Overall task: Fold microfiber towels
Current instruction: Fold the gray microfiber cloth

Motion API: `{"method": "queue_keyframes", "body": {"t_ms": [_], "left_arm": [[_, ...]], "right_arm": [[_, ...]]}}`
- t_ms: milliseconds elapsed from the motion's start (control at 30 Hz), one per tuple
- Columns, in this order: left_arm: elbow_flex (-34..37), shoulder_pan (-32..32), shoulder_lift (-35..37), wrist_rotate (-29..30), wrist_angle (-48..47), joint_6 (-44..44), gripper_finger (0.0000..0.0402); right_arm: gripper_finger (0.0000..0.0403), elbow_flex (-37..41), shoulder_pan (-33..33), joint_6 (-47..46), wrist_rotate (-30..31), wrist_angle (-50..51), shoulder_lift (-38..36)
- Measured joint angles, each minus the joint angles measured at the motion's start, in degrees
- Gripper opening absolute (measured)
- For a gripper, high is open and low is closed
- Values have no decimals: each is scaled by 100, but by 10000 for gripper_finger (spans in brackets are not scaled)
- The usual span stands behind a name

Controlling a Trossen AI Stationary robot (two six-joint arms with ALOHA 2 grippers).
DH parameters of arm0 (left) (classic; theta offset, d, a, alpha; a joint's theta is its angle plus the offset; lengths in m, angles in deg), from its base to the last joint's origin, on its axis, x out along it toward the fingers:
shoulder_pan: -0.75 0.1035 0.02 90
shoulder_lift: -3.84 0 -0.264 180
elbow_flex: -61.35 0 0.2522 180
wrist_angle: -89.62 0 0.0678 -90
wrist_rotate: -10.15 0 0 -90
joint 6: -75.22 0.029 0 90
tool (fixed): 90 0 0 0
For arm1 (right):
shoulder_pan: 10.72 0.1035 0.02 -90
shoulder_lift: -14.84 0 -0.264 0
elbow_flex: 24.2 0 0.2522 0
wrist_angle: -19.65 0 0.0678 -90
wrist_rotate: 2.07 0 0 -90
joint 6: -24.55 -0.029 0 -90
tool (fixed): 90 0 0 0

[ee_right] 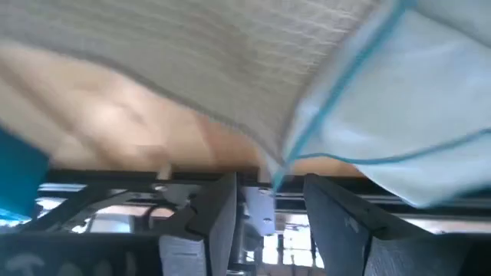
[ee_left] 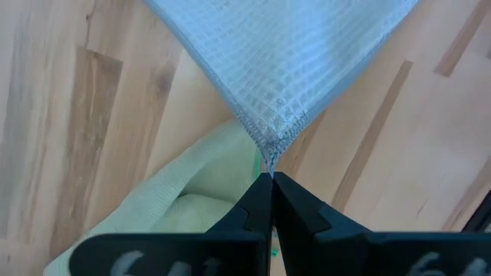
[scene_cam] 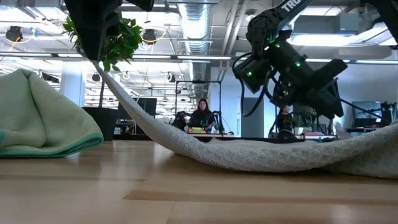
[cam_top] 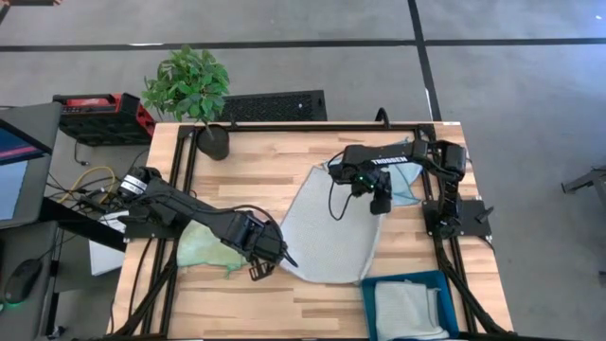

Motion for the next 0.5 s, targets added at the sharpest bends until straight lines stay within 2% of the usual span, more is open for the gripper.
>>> {"method": "queue_keyframes", "body": {"t_ms": [300, 500], "left_arm": [[0, 174, 0, 56, -1227, -627, 0], [0, 255, -2, 21, -1192, -527, 0]], "right_arm": [[175, 2, 6, 80, -174, -171, -296], [171, 0, 144, 361, -996, -1881, -590]]}}
